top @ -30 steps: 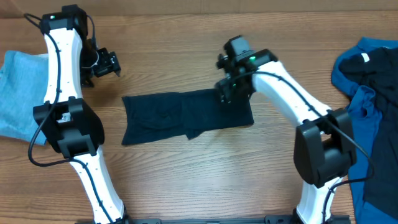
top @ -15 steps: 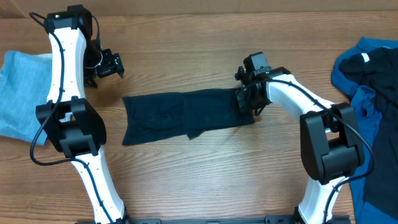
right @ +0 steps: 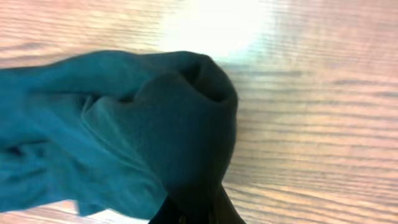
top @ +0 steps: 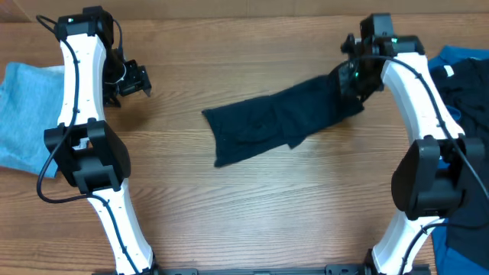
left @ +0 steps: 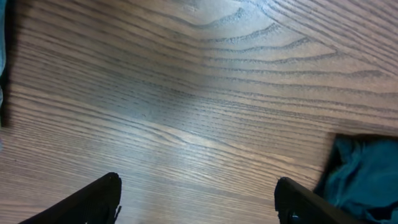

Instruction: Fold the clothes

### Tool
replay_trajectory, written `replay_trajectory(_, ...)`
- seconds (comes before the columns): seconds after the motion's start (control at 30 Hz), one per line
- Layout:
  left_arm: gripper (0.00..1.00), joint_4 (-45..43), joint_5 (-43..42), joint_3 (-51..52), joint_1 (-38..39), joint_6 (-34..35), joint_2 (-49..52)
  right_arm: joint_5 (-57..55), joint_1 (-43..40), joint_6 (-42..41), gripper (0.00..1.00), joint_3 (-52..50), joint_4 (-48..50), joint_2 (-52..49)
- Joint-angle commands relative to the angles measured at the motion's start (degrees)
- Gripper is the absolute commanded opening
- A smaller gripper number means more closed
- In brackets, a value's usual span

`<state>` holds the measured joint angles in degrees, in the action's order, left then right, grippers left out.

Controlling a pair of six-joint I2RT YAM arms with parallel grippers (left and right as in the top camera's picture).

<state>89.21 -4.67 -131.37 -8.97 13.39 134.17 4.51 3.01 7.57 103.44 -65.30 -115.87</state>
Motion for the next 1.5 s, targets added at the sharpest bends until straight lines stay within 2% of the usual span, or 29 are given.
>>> replay_trajectory(0.0,0.83,-0.04,0.17,-1.11,0.11,-0.07,-0.35,0.28,4.74,-0.11,0.04,3.26,-1.75,1.33)
replay_trajectory(0.3,0.85,-0.83,0.17,-1.11,0.11,-0.09,-0.35,0.26,19.67,-8.70,0.05,3.23,-1.60,1.31)
replay_trajectory(0.47,0.86,-1.01,0.17,-1.11,0.39,-0.07,-0.35,0.61,24.48,-9.38,0.05,3.23,0.09,1.31)
replay_trajectory(0.73,0.86,-0.98,0.20,-1.11,0.85,-0.11,-0.37,1.79,29.92,-9.35,0.05,3.02,5.05,-0.31)
replay_trajectory(0.87,0.86,-0.98,0.22,-1.11,0.76,-0.11,-0.37,1.79,32.02,-9.35,0.19,3.02,5.66,-3.41)
replay_trajectory(0.93,0.86,-0.98,0.22,-1.11,0.76,-0.11,-0.35,1.81,32.59,-9.35,0.21,3.02,5.81,-4.76)
replay_trajectory(1.27,0.86,-1.01,0.24,-1.11,0.76,-0.11,-0.35,7.23,32.74,-9.38,0.20,2.97,7.82,-5.81)
replay_trajectory(1.3,0.86,-1.01,0.22,-1.11,0.76,-0.11,-0.35,7.28,32.79,-9.35,0.27,2.97,7.78,-5.81)
replay_trajectory(1.33,0.86,-0.98,0.24,-1.11,0.76,-0.09,-0.35,7.34,32.79,-9.38,0.48,2.97,7.61,-5.81)
replay_trajectory(1.37,0.86,-1.01,0.24,-1.11,0.74,-0.11,-0.35,7.52,32.79,-9.35,0.58,2.97,7.34,-5.81)
replay_trajectory(1.43,0.84,-1.01,0.20,-1.11,0.76,-0.09,-0.35,9.03,32.79,-9.35,0.65,2.97,7.28,-5.81)
replay_trajectory(1.47,0.80,-0.98,0.07,-1.11,0.81,-0.07,-0.35,9.33,32.79,-9.33,0.67,2.97,7.15,-5.81)
